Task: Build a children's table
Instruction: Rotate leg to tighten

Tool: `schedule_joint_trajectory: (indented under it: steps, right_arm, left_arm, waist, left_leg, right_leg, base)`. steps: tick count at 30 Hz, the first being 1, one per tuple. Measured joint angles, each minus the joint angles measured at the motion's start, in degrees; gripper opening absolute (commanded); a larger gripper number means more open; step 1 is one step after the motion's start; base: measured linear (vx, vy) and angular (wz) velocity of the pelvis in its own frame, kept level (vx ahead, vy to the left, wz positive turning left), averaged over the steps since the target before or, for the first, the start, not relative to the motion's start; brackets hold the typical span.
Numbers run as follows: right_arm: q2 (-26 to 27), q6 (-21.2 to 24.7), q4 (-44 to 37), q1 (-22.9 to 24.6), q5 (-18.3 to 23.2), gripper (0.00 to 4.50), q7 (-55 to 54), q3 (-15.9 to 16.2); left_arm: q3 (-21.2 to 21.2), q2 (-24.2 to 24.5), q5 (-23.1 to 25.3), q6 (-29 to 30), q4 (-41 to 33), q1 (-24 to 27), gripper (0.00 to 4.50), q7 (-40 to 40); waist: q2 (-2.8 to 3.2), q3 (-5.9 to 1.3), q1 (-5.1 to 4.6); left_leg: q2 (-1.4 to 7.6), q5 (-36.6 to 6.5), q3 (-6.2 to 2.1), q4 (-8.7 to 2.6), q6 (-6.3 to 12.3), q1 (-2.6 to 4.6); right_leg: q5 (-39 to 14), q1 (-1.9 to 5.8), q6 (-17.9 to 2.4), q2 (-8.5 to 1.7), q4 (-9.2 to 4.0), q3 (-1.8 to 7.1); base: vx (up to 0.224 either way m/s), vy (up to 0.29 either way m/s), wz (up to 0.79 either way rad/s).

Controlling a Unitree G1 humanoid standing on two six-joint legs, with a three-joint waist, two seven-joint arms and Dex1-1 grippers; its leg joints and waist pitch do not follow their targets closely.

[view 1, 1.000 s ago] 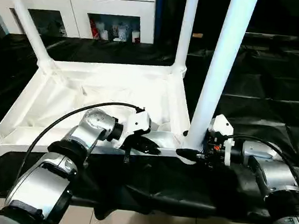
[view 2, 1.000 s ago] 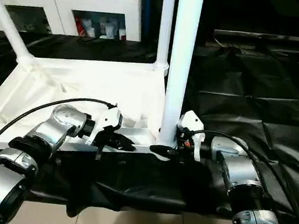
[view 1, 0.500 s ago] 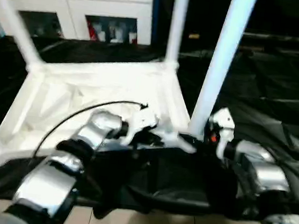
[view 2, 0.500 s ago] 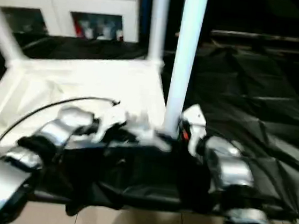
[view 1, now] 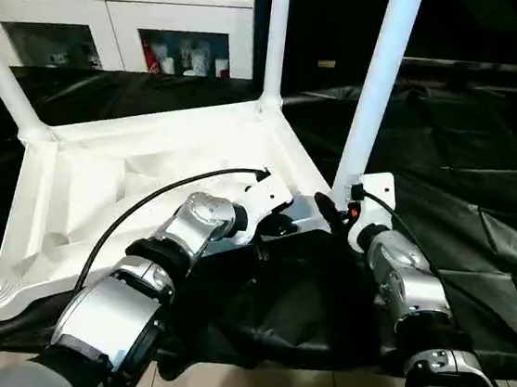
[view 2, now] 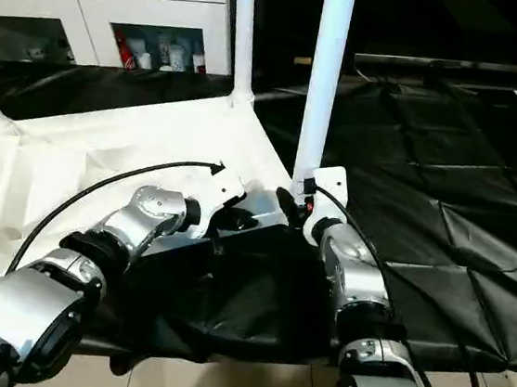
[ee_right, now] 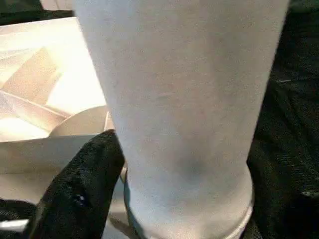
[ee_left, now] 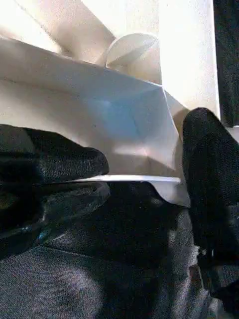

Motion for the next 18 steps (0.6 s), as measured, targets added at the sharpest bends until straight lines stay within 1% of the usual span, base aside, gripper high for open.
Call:
schedule_joint_trajectory:
  steps: [1,3,4,7,13,15,18]
  right_arm:
    - [-0.7,0.0,-0.7,0.6,0.1,3.9,2.3,0.1]
    - [-2.5,0.7,-2.5,1.7,0.5,3.9,7.3,0.6]
    - [-3.7,0.7,-3.5,2.4,0.7,3.9,9.7,1.2]
    - [-8.0,0.5,-5.9,4.0,1.2,3.9,18.6,3.8]
    - [-13.1,1.0,-8.2,4.9,2.2,3.9,31.8,5.8]
    - [-14.5,1.2,-9.0,5.0,2.8,3.9,36.3,6.7]
    - [-15.3,1.7,-9.9,5.1,3.8,3.9,40.3,8.5]
  left_arm:
    - [0.0,0.2,0.0,-0.3,0.0,0.0,0.0,-0.8]
    - [0.0,0.7,-0.1,-0.7,0.0,0.0,0.0,-2.5]
    - [0.0,1.0,-0.1,-1.1,0.0,0.1,0.0,-3.6]
    - [0.0,2.9,-0.5,-2.7,-1.0,1.1,0.0,-8.2]
    - [-0.1,6.0,-1.1,-5.4,-2.6,2.6,0.0,-16.2]
    - [-0.2,7.8,-1.9,-5.6,-4.5,4.0,0.0,-20.2]
    - [-0.3,8.9,-2.1,-5.8,-5.9,5.0,0.0,-24.5]
  waist:
    - [0.0,0.0,0.06]
    - [-0.01,0.0,0.29]
    - [0.0,0.0,0.55]
    - [0.03,0.0,0.92]
    - [0.08,0.03,0.97]
    - [0.07,0.06,0.88]
    - [0.03,0.09,1.07]
  left_leg:
    - [0.0,0.0,0.0,-0.02,0.0,-0.01]
    - [0.01,0.0,0.0,-0.11,0.0,-0.02]
    - [0.03,0.0,-0.02,-0.15,0.0,-0.02]
    - [0.07,0.0,-0.03,-0.36,-0.01,-0.02]
    - [0.1,0.0,-0.03,-0.45,0.0,-0.18]
    - [0.1,0.0,-0.02,-0.44,0.0,-0.19]
    - [0.1,0.0,-0.02,-0.43,0.0,-0.19]
  right_leg:
    - [0.0,0.0,0.0,0.0,0.0,0.0]
    - [0.1,-0.04,-0.1,0.01,0.02,-0.04]
    - [0.1,-0.05,-0.1,0.01,0.04,-0.1]
    - [0.0,-0.12,0.0,0.02,0.07,-0.2]
    - [0.0,-0.3,0.0,0.02,0.07,-0.28]
    - [0.0,-0.32,0.0,0.02,0.07,-0.27]
    - [0.0,-0.32,0.0,0.02,0.1,-0.26]
  base:
    - [0.0,0.0,0.0]
    - [0.0,0.0,0.0]
    - [0.0,0.0,0.0]
    - [0.0,0.0,0.0]
    - [0.0,0.0,0.0]
    - [0.0,0.0,0.0]
    - [0.0,0.0,0.0]
